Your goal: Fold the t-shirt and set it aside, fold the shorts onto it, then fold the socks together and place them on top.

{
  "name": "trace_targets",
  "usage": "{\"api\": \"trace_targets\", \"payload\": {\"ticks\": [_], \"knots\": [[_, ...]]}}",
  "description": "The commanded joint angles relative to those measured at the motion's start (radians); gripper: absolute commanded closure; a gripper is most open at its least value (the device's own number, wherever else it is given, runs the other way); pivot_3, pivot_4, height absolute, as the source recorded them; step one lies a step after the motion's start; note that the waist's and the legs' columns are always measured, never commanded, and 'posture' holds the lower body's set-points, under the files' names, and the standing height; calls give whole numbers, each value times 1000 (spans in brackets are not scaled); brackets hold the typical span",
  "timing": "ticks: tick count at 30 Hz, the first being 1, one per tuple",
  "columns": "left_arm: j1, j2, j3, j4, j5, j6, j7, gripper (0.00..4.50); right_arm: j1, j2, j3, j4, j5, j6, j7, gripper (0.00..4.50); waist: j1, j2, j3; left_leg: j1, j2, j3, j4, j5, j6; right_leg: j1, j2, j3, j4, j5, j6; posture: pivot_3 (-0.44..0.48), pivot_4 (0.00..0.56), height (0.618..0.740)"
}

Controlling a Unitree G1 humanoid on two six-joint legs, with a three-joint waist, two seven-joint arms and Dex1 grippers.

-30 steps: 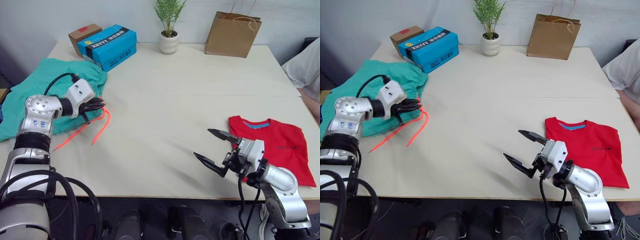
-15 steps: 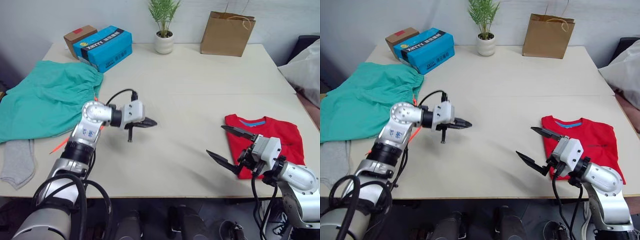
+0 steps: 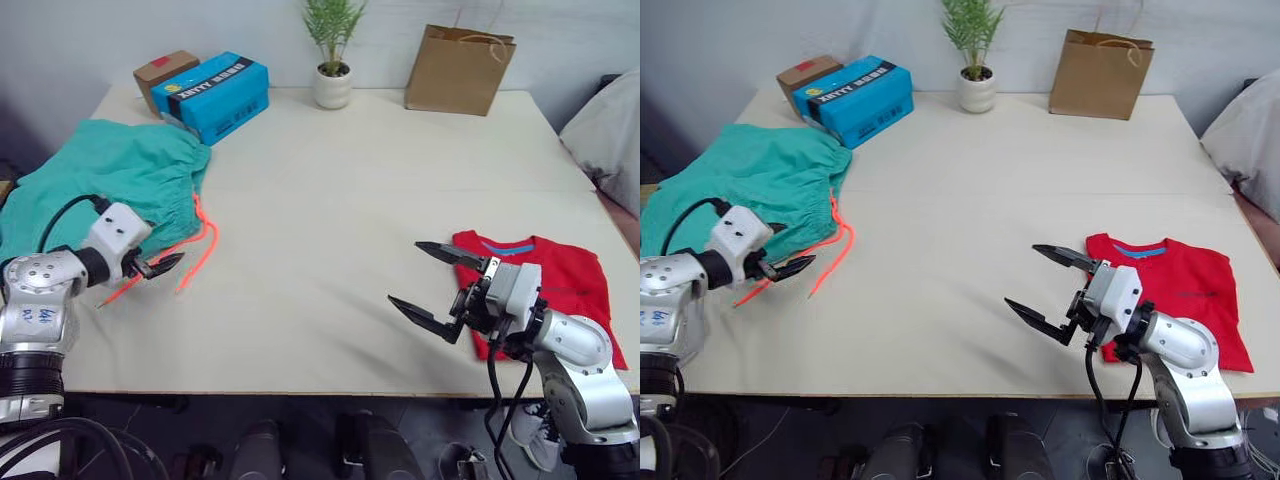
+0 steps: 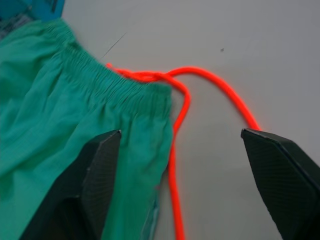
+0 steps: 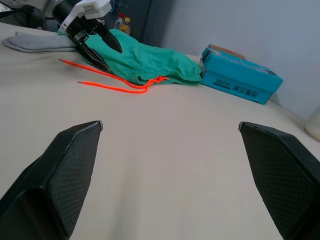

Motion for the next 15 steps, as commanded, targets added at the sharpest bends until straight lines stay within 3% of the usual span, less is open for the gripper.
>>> {"api": "trace_targets", "payload": {"ticks": [1, 8, 11, 15], "knots": [[-106, -22, -65, 148, 52, -53, 27, 21, -22, 10, 15, -22, 13, 8, -5, 0, 13, 0, 0, 0, 0, 0, 1, 0, 0, 0, 0, 0, 0, 0, 0, 0, 150, 740], [-402, -99, -185, 546, 157, -108, 107, 21, -56, 17, 36, -17, 0, 26, -19, 0, 14, -2, -1, -3, -1, 2, 1, -1, 2, -2, 0, -1, 0, 0, 0, 0, 150, 740], [-466, -114, -218, 664, 188, -91, 112, 601, -36, 13, 28, -39, -3, 34, -33, 0, 5, -2, -1, -3, -1, 4, 1, -2, 2, -2, 1, 0, 0, 0, 0, 0, 150, 740], [-489, -112, -240, 725, 199, -81, 67, 1805, 3, 9, 8, -69, -8, 39, -59, 0, -6, -1, -1, 0, 0, 5, 1, -2, 1, -2, 1, 0, 1, 0, 1, 0, 150, 740]]}}
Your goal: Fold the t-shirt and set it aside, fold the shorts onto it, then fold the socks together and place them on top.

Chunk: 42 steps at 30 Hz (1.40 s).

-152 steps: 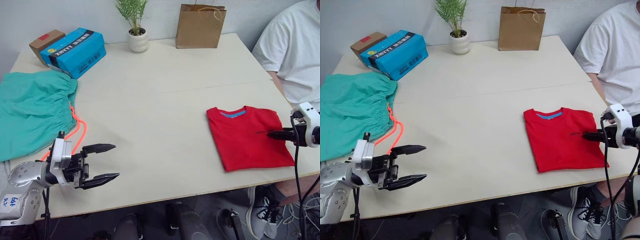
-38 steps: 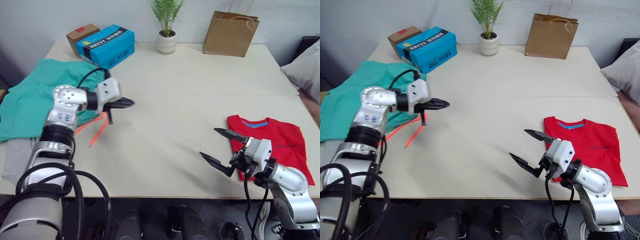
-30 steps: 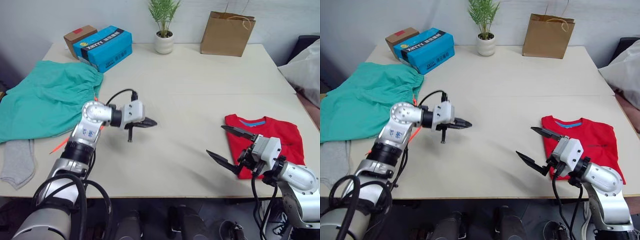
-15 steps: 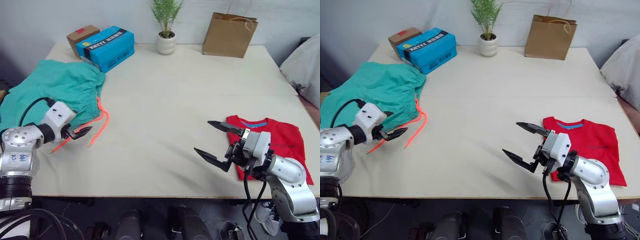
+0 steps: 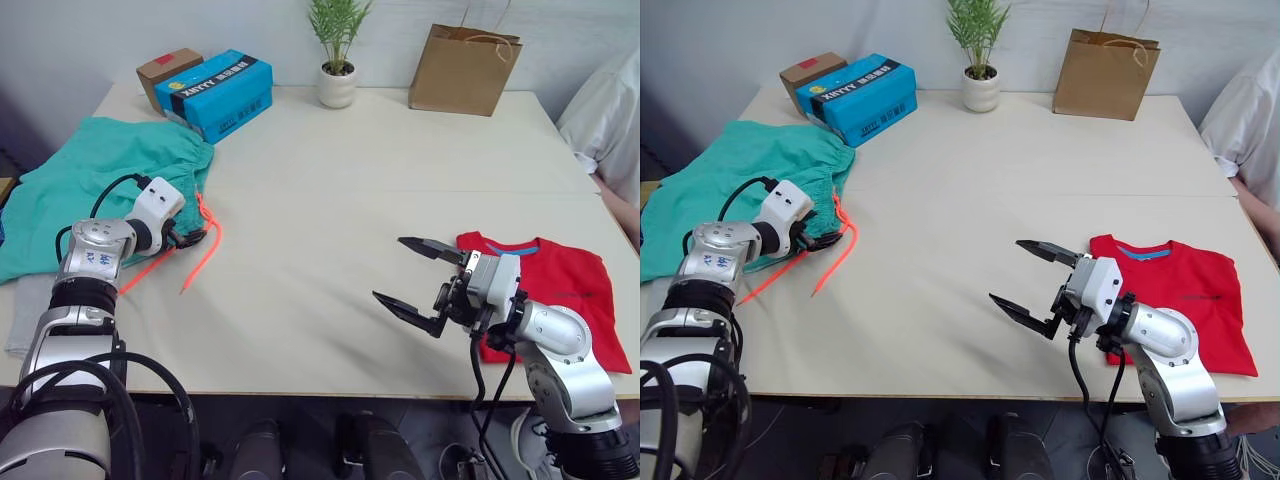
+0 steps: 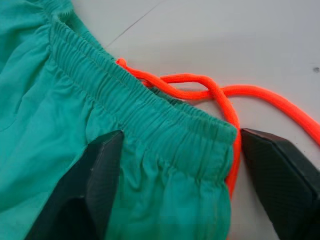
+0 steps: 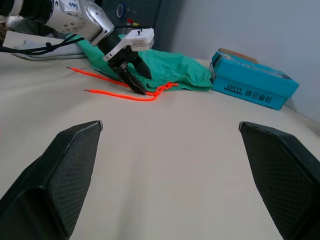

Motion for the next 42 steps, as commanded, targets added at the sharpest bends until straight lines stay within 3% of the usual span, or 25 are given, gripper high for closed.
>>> {"api": "trace_targets", "payload": {"ticks": [1, 9, 15, 19, 24, 31, 37, 42], "knots": [[-3, 10, -16, 61, 21, 13, -20, 2112, 26, -11, -41, -58, 5, -3, -24, 0, -5, 0, 0, 1, 0, 0, 0, 0, 0, 1, 0, 0, 0, 0, 0, 0, 150, 740], [-32, -29, 35, 51, -60, -16, -156, 4451, 68, -17, -58, -65, -1, -14, -29, 0, -7, 0, 0, 2, 0, 0, 0, 1, -1, 1, 0, 1, 1, 0, 0, 0, 150, 740], [-66, -105, 3, -90, -72, 33, -246, 4479, 80, -32, -86, -46, -1, -18, -22, 0, 9, 0, 0, 0, -1, 0, 2, 0, -1, 1, -1, 1, 0, 0, 0, 0, 150, 740], [-50, -240, -64, -341, -111, 105, -329, 4479, 157, -48, -97, -77, 10, -13, 1, 0, 23, 0, 0, -2, -2, -2, 2, 1, -2, 1, -1, 0, 0, 0, 1, 0, 150, 740], [-1, -381, -143, -524, -139, 207, -365, 4479, 186, -45, -112, -75, -6, -19, -14, 0, 4, 0, 0, -1, -2, 1, 3, 2, -3, 1, -1, 3, -1, -1, 3, 0, 150, 740], [59, -535, -289, -600, -101, 241, -343, 4479, 242, -87, -177, -62, 3, -18, 5, 0, -7, 0, 0, 1, -2, 1, 1, 3, -5, 1, 1, 4, 1, -1, 3, 0, 150, 740], [106, -554, -284, -681, -154, 263, -359, 2716, 307, -112, -179, -55, -30, -55, 47, 0, -9, 0, 0, 1, -2, 1, 0, 3, -4, 1, 1, 5, 0, -1, 3, 0, 150, 740], [237, -356, -169, -991, -317, 407, -478, 1176, 244, -150, -141, 12, -56, -30, 84, 0, -25, 0, 0, 3, 0, 1, -1, 4, -7, 1, 2, 6, 1, -1, 2, 0, 150, 740]]}}
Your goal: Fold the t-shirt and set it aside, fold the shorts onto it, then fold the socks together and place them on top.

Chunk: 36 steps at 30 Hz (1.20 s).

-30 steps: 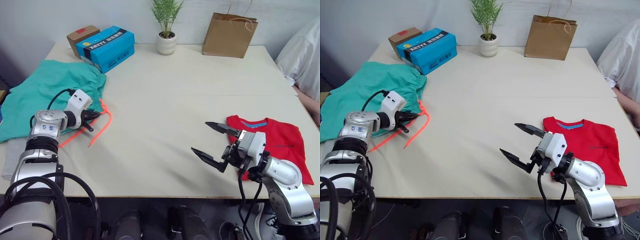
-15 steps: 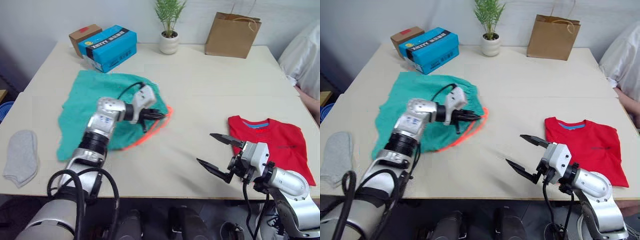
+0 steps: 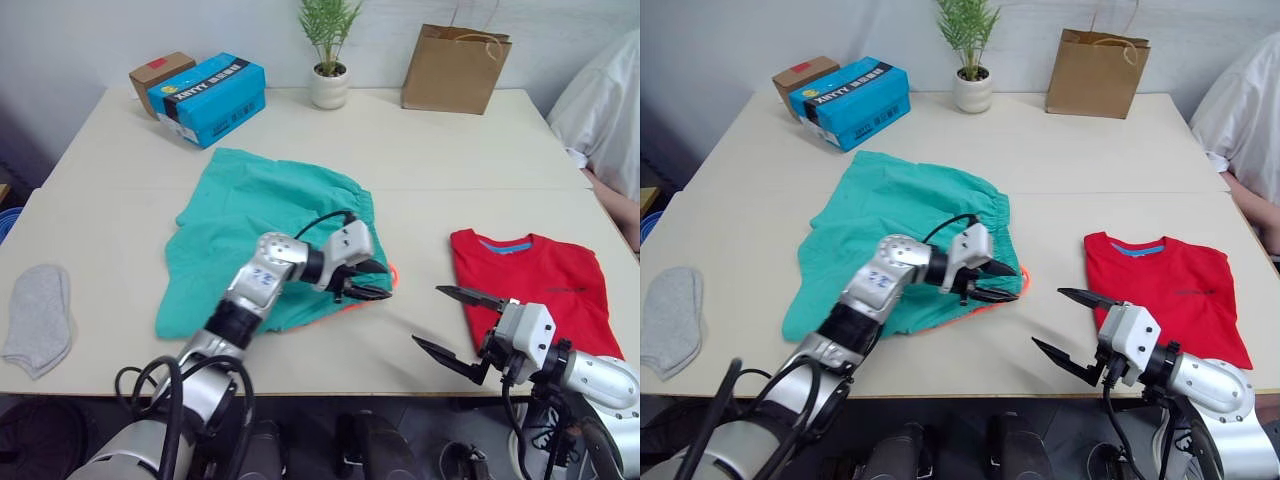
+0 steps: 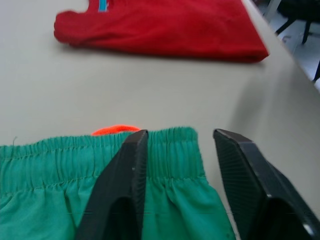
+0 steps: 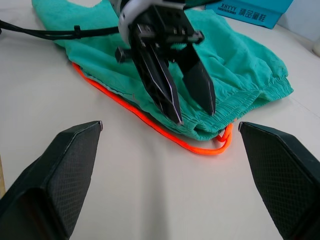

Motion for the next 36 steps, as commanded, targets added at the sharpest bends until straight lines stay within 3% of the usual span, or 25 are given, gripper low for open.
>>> {"api": "trace_targets", "payload": {"ticks": [1, 2, 4, 7, 11, 13, 16, 19, 23, 26, 30, 33, 36], "knots": [[60, 112, 86, -180, -106, 84, -63, 882, -40, -19, 15, 23, -2, -7, 28, 0, -7, 0, 0, 0, 1, 0, 0, 0, -1, 0, 1, 0, 0, 0, 0, 0, 150, 740], [82, 145, 104, -206, -128, 99, -72, 578, -58, -20, 27, 30, -2, -7, 37, 0, -6, 1, 0, 0, 1, 0, 0, 1, -2, 0, 1, 0, 0, 0, -1, 0, 150, 740], [144, 215, 169, -240, -150, 79, -66, 578, -107, -22, 71, 46, -9, -5, 67, 0, -6, 1, 0, 0, 1, -1, 0, 1, -2, 0, 1, 0, 0, -1, -1, 0, 150, 740], [275, 354, 283, -273, -122, -26, -38, 32, -207, -8, 159, 110, -72, -33, 90, 0, -17, 1, 0, 0, 1, -1, 1, 0, -1, 0, 0, 0, 0, -1, -1, 0, 150, 740], [507, 549, 418, -304, -53, -244, -27, 10, -354, 27, 252, 257, -173, -67, 78, 0, -20, 1, 0, 0, 3, 1, -1, -1, -1, -2, 1, 0, 0, -1, -2, 0, 150, 740], [625, 610, 471, -351, -65, -230, -33, 10, -405, 25, 290, 316, -210, -77, 97, 0, -12, 1, 0, 0, 3, 1, -1, -1, -1, -3, 1, 0, 0, -2, -4, 0, 150, 740], [802, 638, 535, -401, -62, -251, -11, 10, -504, 45, 345, 422, -263, -149, 119, 0, 1, 2, 1, -2, 2, 1, 0, -7, 6, -2, -2, -1, -2, -2, -4, 0, 150, 740], [865, 610, 557, -386, -35, -306, 66, 10, -585, 75, 378, 516, -303, -191, 110, 0, 6, 2, 1, -2, 2, 1, 2, -8, 8, -1, -3, -1, -3, -1, -3, 0, 150, 740], [874, 574, 555, -342, -6, -340, 156, 0, -648, 91, 400, 604, -318, -243, 140, 961, 14, 3, 1, -1, 2, 1, 0, -7, 8, -1, -3, -1, -3, 0, -5, 0, 150, 740], [879, 571, 536, -289, 15, -371, 184, 606, -669, 91, 409, 639, -307, -274, 182, 2019, 10, 5, 0, -1, 2, 1, 0, -7, 8, -1, -3, -1, -2, 0, -5, 0, 150, 740], [885, 581, 515, -253, -4, -388, 169, 1857, -670, 88, 414, 648, -289, -291, 227, 3424, 9, 8, -2, 0, 3, 1, 0, -7, 8, -1, -2, -1, -2, 0, -5, 0, 150, 740], [913, 595, 525, -309, -123, -339, 68, 2777, -639, 68, 395, 603, -233, -270, 277, 4461, 7, 8, -2, 1, 3, 1, 0, -6, 7, -1, -2, -1, -1, 0, -5, 0, 150, 740], [947, 641, 541, -362, -177, -311, -7, 3743, -580, 28, 379, 520, -166, -220, 330, 4500, 7, 8, -2, -1, 3, 1, -1, -7, 6, -2, -2, -2, -2, 0, -5, 0, 150, 740]]}}
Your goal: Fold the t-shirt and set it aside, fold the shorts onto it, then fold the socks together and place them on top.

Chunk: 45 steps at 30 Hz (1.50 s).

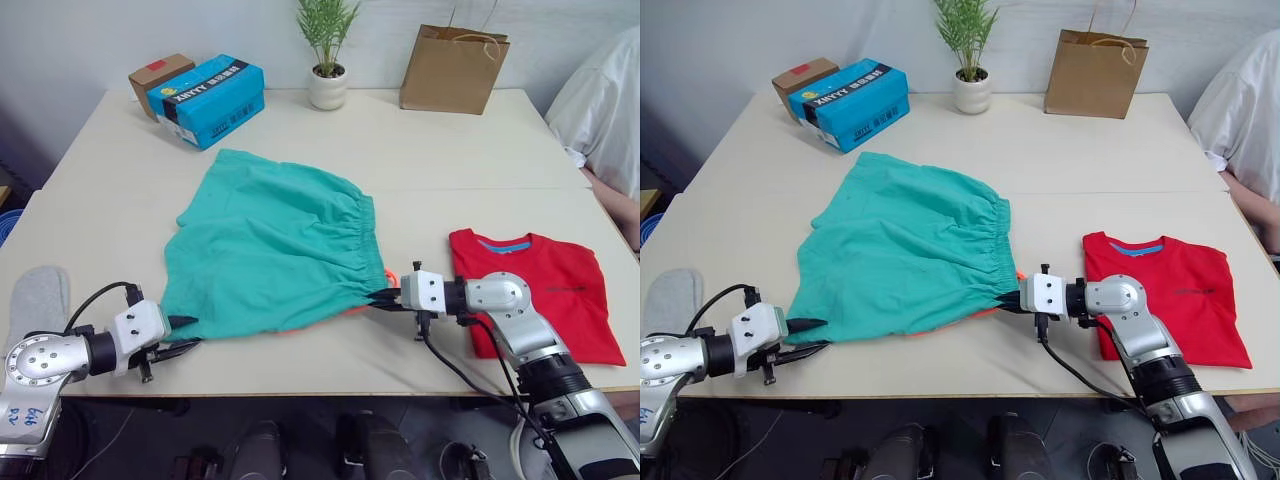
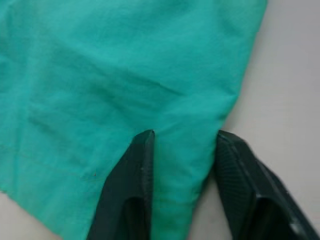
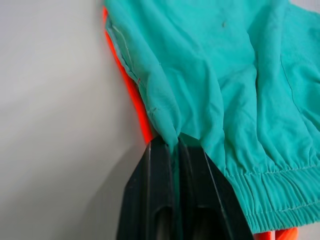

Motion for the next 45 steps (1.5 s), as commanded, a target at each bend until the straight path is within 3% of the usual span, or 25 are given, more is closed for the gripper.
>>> {"api": "trace_targets", "payload": {"ticks": [1, 3, 9, 13, 18, 22, 32, 36, 44, 45], "knots": [[51, 60, 27, -70, -69, 51, -90, 4047, 68, -62, -42, -118, 89, 41, 68, 4500, 1, 0, 0, 0, 0, 0, 0, -1, 0, 0, 0, 0, -1, 0, 0, 0, 150, 740], [100, 96, 50, -127, -125, 153, -123, 4438, 118, -101, -58, -175, 119, 69, 87, 4500, 1, 0, 0, -1, 0, 0, 0, -1, 0, 0, 0, 0, -3, 0, 0, 0, 150, 740], [250, 178, 147, -352, -299, 449, -175, 4438, 267, -193, -104, -289, 173, 109, 128, 4500, 4, 0, 1, -1, 1, 0, 0, -2, 1, 0, 0, 0, -4, 0, 0, 0, 150, 740], [240, 163, 178, -375, -291, 453, -144, 4438, 294, -194, -129, -313, 176, 125, 90, 4500, 4, 1, 1, 0, 1, 0, 0, -1, 0, 0, 1, 0, -4, -1, -1, 0, 150, 740], [148, 116, 121, -261, -110, 229, -49, 4438, 297, -168, -129, -344, 172, 144, 48, 4500, 7, 2, 2, -1, 1, 0, -1, -1, 0, 0, 2, 0, -5, -1, -1, 0, 150, 740], [136, 96, 94, -162, -46, 45, -80, 3253, 306, -156, -121, -368, 167, 159, 34, 4500, 3, 2, 2, -2, 1, 1, -1, -3, -1, -1, 2, 0, -6, -1, -1, 0, 150, 740], [196, 103, 145, -90, -36, -150, -167, 149, 304, -154, -127, -383, 181, 193, 31, 4500, 5, 2, 2, -2, 2, 1, -1, -4, 0, -1, 2, 0, -6, -1, -1, 0, 150, 740], [141, 88, 106, 14, 38, -279, -125, 30, 296, -147, -123, -372, 179, 186, 33, 4500, 6, 2, 2, -2, 3, 1, -1, -4, 0, -1, 2, 0, -6, -1, -2, 0, 150, 740], [58, 73, 54, 102, 57, -297, -77, 30, 302, -145, -125, -380, 190, 194, 37, 4500, 6, 2, 2, -2, 3, 1, -1, -4, 0, -1, 2, 0, -6, -1, -1, 0, 150, 740], [51, 71, 47, 115, 66, -300, -69, 212, 302, -145, -125, -380, 190, 194, 37, 4500, 6, 2, 2, -2, 3, 1, -1, -4, 0, -1, 2, 0, -6, -1, -1, 0, 150, 740]]}}
